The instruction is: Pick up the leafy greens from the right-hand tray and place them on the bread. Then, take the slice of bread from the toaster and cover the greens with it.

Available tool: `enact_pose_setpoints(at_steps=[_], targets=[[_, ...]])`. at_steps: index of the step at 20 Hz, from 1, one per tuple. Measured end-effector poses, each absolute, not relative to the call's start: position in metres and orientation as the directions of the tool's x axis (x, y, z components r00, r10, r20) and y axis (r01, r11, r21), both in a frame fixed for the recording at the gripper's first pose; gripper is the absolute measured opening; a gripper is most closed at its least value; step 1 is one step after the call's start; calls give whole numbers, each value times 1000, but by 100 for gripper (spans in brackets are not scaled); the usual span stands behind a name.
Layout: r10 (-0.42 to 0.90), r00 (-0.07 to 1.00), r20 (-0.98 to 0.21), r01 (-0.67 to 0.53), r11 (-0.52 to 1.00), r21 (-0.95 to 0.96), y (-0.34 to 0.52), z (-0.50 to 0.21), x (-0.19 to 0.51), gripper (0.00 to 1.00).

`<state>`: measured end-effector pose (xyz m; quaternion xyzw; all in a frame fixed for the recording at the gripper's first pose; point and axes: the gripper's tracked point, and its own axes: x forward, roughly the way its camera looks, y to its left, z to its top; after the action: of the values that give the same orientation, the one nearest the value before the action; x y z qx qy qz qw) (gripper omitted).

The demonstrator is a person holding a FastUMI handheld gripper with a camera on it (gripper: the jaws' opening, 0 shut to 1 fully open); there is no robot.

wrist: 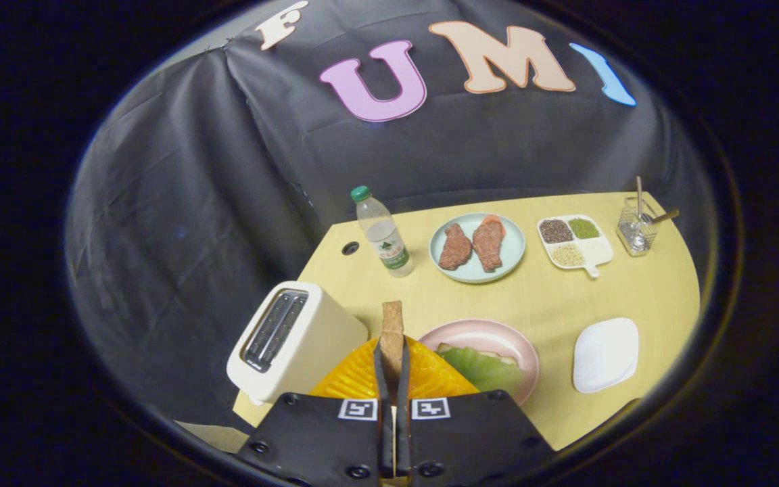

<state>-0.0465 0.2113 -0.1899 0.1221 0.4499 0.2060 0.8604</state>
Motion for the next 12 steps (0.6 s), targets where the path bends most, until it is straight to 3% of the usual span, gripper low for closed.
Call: enact_pose_setpoints(at_steps=[6, 12], targets=[[498, 540, -679, -178, 855, 487, 196, -230, -43, 4], [447, 511, -734, -70, 873, 482, 158, -274, -51, 5]])
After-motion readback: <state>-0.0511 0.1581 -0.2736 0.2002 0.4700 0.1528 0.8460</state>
